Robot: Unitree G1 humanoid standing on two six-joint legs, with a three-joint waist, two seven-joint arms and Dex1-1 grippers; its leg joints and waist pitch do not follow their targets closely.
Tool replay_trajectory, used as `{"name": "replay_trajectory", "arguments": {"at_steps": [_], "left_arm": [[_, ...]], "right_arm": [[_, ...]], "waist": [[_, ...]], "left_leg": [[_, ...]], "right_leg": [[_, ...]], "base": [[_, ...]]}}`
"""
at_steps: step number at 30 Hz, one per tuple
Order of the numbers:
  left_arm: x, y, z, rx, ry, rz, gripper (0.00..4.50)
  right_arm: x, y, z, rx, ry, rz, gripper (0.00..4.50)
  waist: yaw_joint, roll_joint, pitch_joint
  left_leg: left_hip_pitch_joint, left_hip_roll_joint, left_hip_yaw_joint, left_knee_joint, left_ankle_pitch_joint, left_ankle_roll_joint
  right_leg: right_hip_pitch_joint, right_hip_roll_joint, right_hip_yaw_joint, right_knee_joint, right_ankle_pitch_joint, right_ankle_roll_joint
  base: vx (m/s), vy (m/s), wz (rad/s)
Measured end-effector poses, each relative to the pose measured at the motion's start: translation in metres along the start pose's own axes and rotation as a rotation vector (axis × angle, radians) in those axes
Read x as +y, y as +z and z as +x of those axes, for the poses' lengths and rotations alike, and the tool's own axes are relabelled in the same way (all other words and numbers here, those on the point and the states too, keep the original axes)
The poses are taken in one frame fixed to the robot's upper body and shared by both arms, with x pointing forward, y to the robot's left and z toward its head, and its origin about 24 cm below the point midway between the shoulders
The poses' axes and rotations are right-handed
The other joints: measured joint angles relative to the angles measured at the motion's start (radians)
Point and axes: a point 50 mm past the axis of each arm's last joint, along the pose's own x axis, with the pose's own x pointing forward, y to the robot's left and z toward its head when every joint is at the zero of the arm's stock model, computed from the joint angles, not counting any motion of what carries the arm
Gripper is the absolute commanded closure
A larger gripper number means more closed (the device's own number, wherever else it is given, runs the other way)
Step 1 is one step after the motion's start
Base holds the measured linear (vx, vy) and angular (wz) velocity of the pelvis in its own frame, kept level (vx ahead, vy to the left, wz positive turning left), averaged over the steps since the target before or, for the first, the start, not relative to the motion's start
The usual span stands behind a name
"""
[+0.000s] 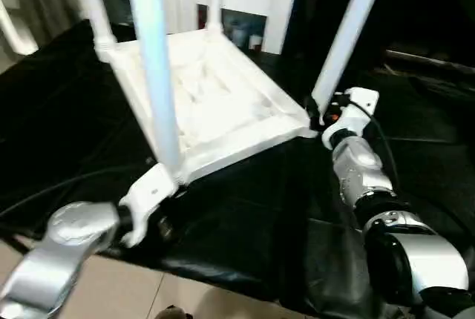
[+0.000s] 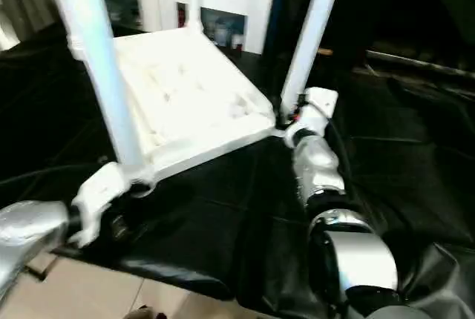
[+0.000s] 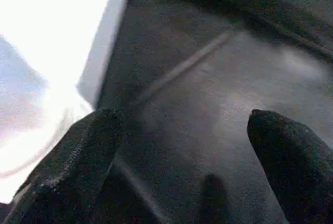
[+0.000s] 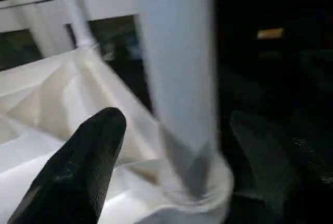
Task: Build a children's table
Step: Rotate table base
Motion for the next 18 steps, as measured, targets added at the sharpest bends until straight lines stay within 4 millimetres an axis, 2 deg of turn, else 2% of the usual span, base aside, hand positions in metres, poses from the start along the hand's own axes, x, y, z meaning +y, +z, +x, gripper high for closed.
{"name": "replay_trajectory", "arguments": {"at_steps": [3,7,10,12,15,18], "left_arm": [[-0.003,-0.004,-0.013,0.001,-0.033,-0.023,0.06],[0.006,-0.010,-0.037,0.020,-0.003,-0.053,0.06],[0.016,-0.010,-0.055,0.015,0.049,-0.061,0.06],[0.028,-0.011,-0.068,0.002,0.118,-0.076,0.06],[0.044,-0.003,-0.077,-0.061,0.179,-0.081,0.06],[0.055,0.017,-0.076,-0.172,0.198,-0.039,0.06]], "right_arm": [[0.002,0.000,0.000,0.000,0.059,0.005,0.72],[0.013,-0.005,-0.003,0.039,0.232,-0.084,0.72],[0.015,-0.025,-0.015,0.146,0.376,-0.228,0.72],[0.011,-0.047,-0.027,0.257,0.435,-0.309,0.72],[0.003,-0.064,-0.038,0.333,0.433,-0.329,0.72],[-0.001,-0.058,-0.037,0.313,0.405,-0.330,0.72]], "waist": [[-0.009,-0.002,-0.001],[-0.009,-0.007,-0.001],[-0.001,-0.011,-0.002],[0.005,-0.015,-0.001],[0.011,-0.015,0.000],[0.010,-0.015,0.000]], "left_leg": [[0.000,0.001,0.000,0.000,0.000,0.000],[0.000,0.002,0.000,0.000,0.000,0.000],[0.000,0.002,0.000,0.000,0.000,0.000],[0.000,0.002,0.000,0.000,0.000,0.000],[0.001,0.001,0.000,0.001,0.000,0.000],[0.004,0.001,0.001,0.002,0.000,0.000]], "right_leg": [[-0.001,0.001,0.001,0.000,0.000,0.000],[-0.001,0.003,0.001,0.000,-0.001,-0.001],[-0.001,0.003,0.001,-0.001,-0.001,-0.001],[0.001,0.003,0.001,-0.001,-0.001,-0.001],[0.002,0.002,0.003,-0.001,-0.001,-0.001],[0.004,0.002,0.004,0.000,0.000,-0.003]], "base": [[0.000,0.000,0.00],[0.000,0.000,0.00],[0.000,0.000,0.00],[0.000,0.000,0.00],[0.000,0.000,0.00],[0.000,0.000,0.00]]}}
